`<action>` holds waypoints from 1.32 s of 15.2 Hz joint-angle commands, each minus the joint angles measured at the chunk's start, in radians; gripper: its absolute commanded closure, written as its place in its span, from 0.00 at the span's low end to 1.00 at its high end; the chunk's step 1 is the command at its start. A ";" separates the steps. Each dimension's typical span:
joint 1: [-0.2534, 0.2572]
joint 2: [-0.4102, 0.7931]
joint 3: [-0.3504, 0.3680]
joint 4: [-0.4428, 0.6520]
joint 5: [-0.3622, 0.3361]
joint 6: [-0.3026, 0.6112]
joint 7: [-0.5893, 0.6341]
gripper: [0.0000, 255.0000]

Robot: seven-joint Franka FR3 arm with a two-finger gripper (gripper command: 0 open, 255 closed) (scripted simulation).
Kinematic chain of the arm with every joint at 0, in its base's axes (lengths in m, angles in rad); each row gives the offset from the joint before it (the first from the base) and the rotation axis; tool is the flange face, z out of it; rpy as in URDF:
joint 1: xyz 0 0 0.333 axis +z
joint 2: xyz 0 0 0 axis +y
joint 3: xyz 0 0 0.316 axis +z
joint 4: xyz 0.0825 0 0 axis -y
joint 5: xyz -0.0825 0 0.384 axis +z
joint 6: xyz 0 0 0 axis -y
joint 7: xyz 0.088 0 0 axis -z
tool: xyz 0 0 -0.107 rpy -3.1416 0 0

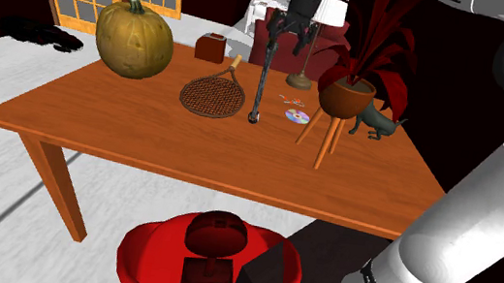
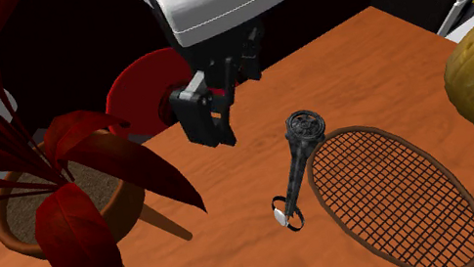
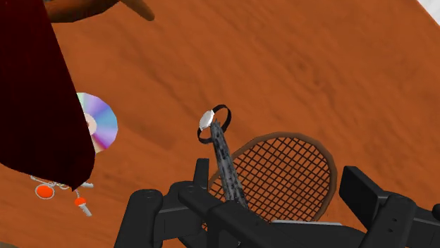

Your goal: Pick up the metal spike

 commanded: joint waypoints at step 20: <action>-0.021 0.206 -0.018 0.187 0.042 0.041 -0.002 1.00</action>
